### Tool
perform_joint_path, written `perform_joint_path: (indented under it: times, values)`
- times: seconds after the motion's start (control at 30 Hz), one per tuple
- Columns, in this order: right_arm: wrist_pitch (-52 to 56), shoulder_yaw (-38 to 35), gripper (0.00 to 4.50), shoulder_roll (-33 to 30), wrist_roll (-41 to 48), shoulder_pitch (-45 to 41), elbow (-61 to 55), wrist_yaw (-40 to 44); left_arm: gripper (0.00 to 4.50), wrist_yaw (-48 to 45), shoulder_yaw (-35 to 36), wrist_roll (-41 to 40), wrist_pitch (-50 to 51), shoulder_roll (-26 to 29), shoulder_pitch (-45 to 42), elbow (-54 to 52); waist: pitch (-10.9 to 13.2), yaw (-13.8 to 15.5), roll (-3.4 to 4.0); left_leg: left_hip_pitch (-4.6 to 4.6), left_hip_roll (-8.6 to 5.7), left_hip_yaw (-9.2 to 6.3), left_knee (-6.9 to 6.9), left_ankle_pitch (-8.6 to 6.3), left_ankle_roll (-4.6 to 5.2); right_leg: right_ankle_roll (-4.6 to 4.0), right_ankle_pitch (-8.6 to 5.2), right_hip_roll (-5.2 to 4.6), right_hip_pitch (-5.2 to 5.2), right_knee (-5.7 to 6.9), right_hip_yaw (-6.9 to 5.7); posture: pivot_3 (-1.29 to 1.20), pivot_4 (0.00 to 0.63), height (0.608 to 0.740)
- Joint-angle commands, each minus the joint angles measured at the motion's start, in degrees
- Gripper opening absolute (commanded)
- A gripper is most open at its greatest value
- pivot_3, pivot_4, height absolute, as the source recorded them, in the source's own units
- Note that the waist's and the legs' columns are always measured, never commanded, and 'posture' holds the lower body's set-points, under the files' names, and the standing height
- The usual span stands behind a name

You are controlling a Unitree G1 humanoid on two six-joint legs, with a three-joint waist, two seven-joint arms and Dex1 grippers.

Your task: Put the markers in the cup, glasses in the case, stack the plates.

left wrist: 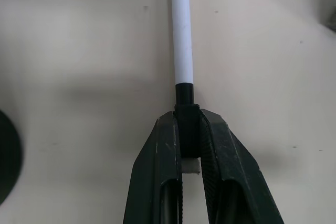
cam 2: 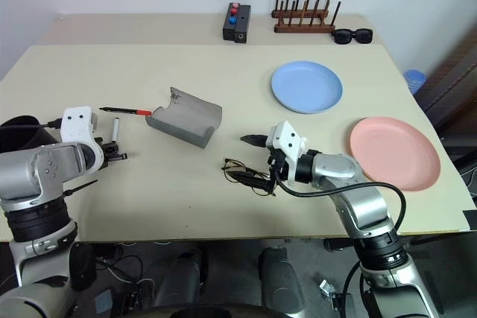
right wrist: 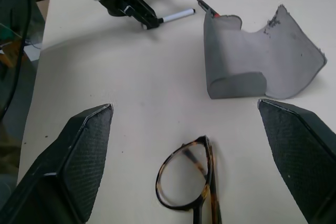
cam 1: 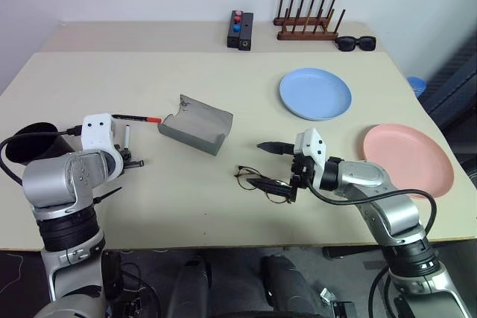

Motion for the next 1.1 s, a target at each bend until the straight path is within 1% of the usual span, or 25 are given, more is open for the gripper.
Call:
perform_joint_path:
  times: [0.03,0.13,0.23,0.3,0.33,0.43,0.53,0.63,0.8,0.97,1.1]
  values:
    - [-0.3,0.0,4.5,0.3,0.9,-1.7,-0.1,0.3,0.07,0.5,-1.2,1.2,-7.5,0.4,1.2,-5.4,0.0,0.0,0.0,0.0,0.0,0.0,0.0,0.0,0.0,0.0,0.0,0.0,0.0,0.0,0.0,0.0,0.15,0.74]
    - [-0.7,0.1,4.5,0.8,0.8,-2.5,0.8,0.1,0.07,0.2,-1.5,1.1,-15.9,-0.6,1.8,-7.9,0.0,0.1,-0.01,0.0,0.0,0.0,-0.01,0.0,0.0,0.0,0.0,0.0,0.0,0.0,0.0,0.0,0.15,0.74]
    - [-1.7,-0.2,4.5,1.8,0.4,-3.5,1.9,-0.9,0.07,1.9,-3.7,4.9,-32.7,0.0,3.4,-10.6,0.0,0.1,-0.01,-0.01,0.0,0.01,0.0,0.0,0.0,-0.01,0.0,-0.01,0.0,-0.02,0.01,0.0,0.15,0.74]
    - [-2.4,-0.5,4.5,2.5,0.4,-4.2,2.5,-1.3,0.07,1.1,0.1,2.4,-41.8,-2.6,3.0,-11.3,0.0,0.1,-0.01,0.0,0.0,0.01,-0.01,0.0,0.0,-0.02,0.0,-0.01,0.0,-0.03,0.01,0.0,0.15,0.74]
    - [-2.6,-0.4,4.5,2.8,0.4,-4.5,2.6,-1.6,0.07,2.4,1.8,3.0,-46.0,-3.0,3.0,-11.0,0.0,0.2,-0.01,-0.01,0.0,0.01,-0.01,0.0,0.0,-0.02,0.0,-0.01,0.0,-0.03,0.01,0.0,0.15,0.74]
    - [-3.2,-0.2,4.5,3.7,0.2,-5.1,3.0,-2.1,0.07,8.8,3.7,9.3,-55.3,-1.3,3.9,-8.8,0.0,-0.1,-0.01,-0.01,0.0,0.02,-0.02,0.0,0.0,-0.02,0.0,0.0,0.0,-0.04,0.01,0.0,0.15,0.74]
    - [-3.6,0.1,4.5,4.4,0.4,-5.5,2.9,-2.4,0.07,13.5,6.1,13.1,-60.3,-0.4,5.2,-7.2,0.0,0.0,-0.01,0.01,0.01,0.02,-0.04,0.0,0.01,0.01,0.01,0.0,0.0,-0.03,0.02,0.0,0.15,0.74]
    - [-3.4,0.1,4.5,5.4,1.1,-6.0,2.4,-2.5,0.07,15.9,7.6,15.7,-64.0,-0.2,8.1,-7.6,0.0,0.1,-0.02,-0.01,0.0,0.03,-0.02,0.0,0.01,0.01,0.01,0.0,0.0,-0.04,0.02,0.0,0.15,0.74]
    - [-1.2,-0.4,4.5,7.8,5.2,-7.0,0.8,-2.3,0.07,18.0,9.5,15.7,-67.1,-3.3,13.5,-7.9,0.0,0.3,-0.08,0.0,0.0,0.01,0.0,0.0,0.0,-0.01,0.01,0.0,0.05,-0.04,0.0,0.0,0.15,0.74]
    - [1.6,-0.8,4.5,9.8,10.7,-7.3,-1.6,-2.4,0.07,19.3,9.3,15.9,-69.1,-5.7,16.7,-8.0,-0.1,0.2,-0.12,0.0,0.0,0.02,0.0,0.0,0.0,-0.02,0.0,0.0,0.04,-0.04,0.01,0.0,0.15,0.74]
    - [2.9,0.4,4.5,10.8,12.2,-7.4,-3.5,-3.4,0.07,19.8,8.8,16.0,-70.5,-6.9,18.0,-7.5,-0.1,0.2,-0.14,0.0,0.01,0.01,0.0,0.0,0.0,-0.03,0.0,0.0,0.04,-0.04,0.0,0.0,0.15,0.74]
